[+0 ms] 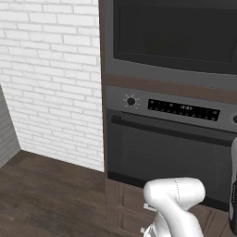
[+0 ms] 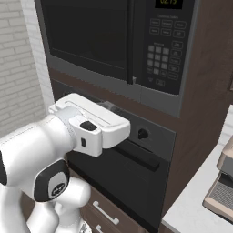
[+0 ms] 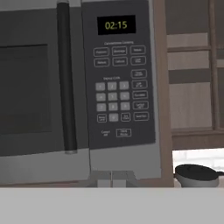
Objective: Pick the potato from the sink and place it in the bowl. Then pick the bowl and place it in the microwave. Then close the microwave door and press the start button.
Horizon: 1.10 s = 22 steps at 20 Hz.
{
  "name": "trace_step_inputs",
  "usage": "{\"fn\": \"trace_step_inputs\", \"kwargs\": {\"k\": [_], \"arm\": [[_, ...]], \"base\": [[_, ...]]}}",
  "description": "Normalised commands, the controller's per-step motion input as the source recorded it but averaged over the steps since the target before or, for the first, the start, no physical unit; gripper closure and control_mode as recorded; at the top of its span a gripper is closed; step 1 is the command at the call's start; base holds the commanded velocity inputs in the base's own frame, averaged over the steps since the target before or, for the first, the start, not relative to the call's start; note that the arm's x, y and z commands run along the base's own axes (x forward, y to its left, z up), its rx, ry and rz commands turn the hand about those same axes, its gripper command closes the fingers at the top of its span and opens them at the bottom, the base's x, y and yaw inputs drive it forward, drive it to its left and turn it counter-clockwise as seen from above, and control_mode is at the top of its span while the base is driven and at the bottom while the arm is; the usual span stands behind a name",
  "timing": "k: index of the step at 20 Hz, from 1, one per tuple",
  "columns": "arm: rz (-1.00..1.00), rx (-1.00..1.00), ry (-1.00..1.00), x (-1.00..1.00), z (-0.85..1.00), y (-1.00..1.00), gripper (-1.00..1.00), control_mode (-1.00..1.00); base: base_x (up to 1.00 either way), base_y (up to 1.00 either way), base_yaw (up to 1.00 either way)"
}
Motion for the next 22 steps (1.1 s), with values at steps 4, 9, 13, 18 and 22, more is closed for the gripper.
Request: {"fn": "trace_step_inputs", "kwargs": {"k": [4, 9, 13, 18, 22], "arm": [[0.00, 0.00, 0.00, 0.00, 0.00, -0.19, 1.00, -1.00], [0.00, 0.00, 0.09, 0.24, 0.00, -0.05, 1.00, -1.00], [0.00, 0.00, 0.08, 0.47, 0.00, 0.00, 1.00, -1.00], [0.00, 0.02, 0.03, 0.29, 0.15, -0.17, 1.00, -1.00], [0.00, 0.04, 0.00, 0.12, 0.21, -0.17, 1.00, -1.00]], "base": [[0.00, 0.00, 0.00], [0.00, 0.00, 0.00], [0.00, 0.00, 0.00], [0.00, 0.00, 0.00], [0.00, 0.00, 0.00]]}}
